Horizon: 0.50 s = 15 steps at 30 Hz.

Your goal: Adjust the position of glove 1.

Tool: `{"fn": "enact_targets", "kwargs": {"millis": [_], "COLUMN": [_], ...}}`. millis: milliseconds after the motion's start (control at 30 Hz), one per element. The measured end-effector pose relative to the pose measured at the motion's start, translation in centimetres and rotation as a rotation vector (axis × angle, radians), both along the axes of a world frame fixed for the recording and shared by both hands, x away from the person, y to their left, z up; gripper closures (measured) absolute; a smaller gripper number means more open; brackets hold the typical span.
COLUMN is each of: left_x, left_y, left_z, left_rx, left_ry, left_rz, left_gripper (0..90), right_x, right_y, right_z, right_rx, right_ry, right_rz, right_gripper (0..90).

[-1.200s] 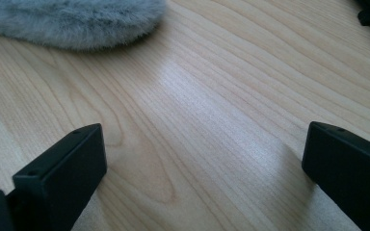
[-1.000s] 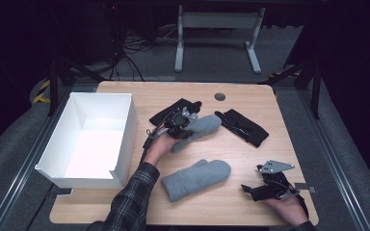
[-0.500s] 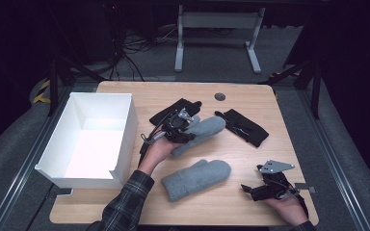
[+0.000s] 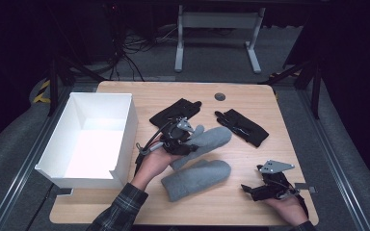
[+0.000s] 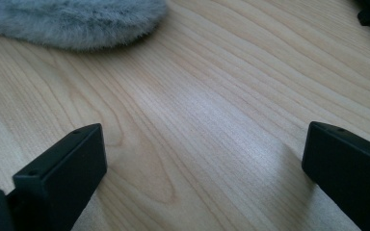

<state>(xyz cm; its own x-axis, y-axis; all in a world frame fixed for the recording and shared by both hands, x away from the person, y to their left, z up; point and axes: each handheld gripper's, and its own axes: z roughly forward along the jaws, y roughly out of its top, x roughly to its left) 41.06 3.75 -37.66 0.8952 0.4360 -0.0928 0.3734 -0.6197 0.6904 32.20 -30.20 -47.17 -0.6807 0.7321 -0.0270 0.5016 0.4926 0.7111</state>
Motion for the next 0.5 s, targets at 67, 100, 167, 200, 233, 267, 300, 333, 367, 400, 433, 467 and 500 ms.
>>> {"fn": "enact_targets", "kwargs": {"millis": [67, 100, 167, 200, 233, 267, 300, 333, 367, 400, 433, 467, 500], "left_x": [-0.5, -0.9, -1.5, -1.9, -2.2, -2.5, -2.8, -3.1, -3.4, -3.7, -3.9, -4.2, -4.2], "left_y": [0.1, 0.1, 0.2, 0.3, 0.3, 0.4, 0.5, 0.5, 0.6, 0.7, 0.7, 0.9, 0.9], "left_z": [0.1, 0.1, 0.1, 0.0, 0.0, -0.1, -0.2, -0.4, -0.5, -0.7, -0.9, -1.2, -1.2], "left_rx": [-0.005, -0.009, -0.002, -0.001, 0.003, 0.002, 0.003, 0.008, 0.003, -0.002, 0.000, 0.013, 0.013], "left_ry": [0.004, 0.004, 0.006, 0.001, 0.002, 0.002, 0.002, 0.006, 0.013, 0.019, 0.021, 0.022, 0.022], "left_rz": [-0.010, -0.016, -0.030, -0.035, -0.039, -0.041, -0.045, -0.049, -0.055, -0.059, -0.060, -0.065, -0.065], "left_gripper": [74.2, 74.2, 74.2, 74.1, 74.1, 74.1, 74.1, 74.1, 74.1, 74.1, 74.1, 74.0, 74.0], "right_x": [0.0, 0.0, 0.0, 0.0, 0.0, 0.0, 0.0, 0.0, 0.0, 0.0, 0.0, 0.0, 0.0], "right_y": [0.0, 0.0, 0.0, 0.0, 0.0, 0.0, 0.0, 0.0, 0.0, 0.0, 0.0, 0.0, 0.0], "right_z": [0.0, 0.0, 0.0, 0.0, 0.0, 0.0, 0.0, 0.0, 0.0, 0.0, 0.0, 0.0, 0.0], "right_rx": [0.000, 0.000, 0.000, 0.001, 0.001, 0.001, 0.000, 0.001, 0.001, 0.001, 0.002, 0.001, 0.000], "right_ry": [0.000, 0.000, 0.000, 0.000, 0.000, 0.000, 0.000, 0.000, 0.000, 0.000, 0.000, -0.001, -0.001], "right_rz": [0.000, 0.000, 0.000, 0.000, 0.000, 0.000, -0.001, 0.000, -0.001, -0.001, -0.001, -0.002, -0.002], "right_gripper": [2.0, 2.0, 2.0, 2.0, 2.0, 2.1, 2.1, 2.1, 2.1, 2.2, 2.2, 2.2, 2.2]}}
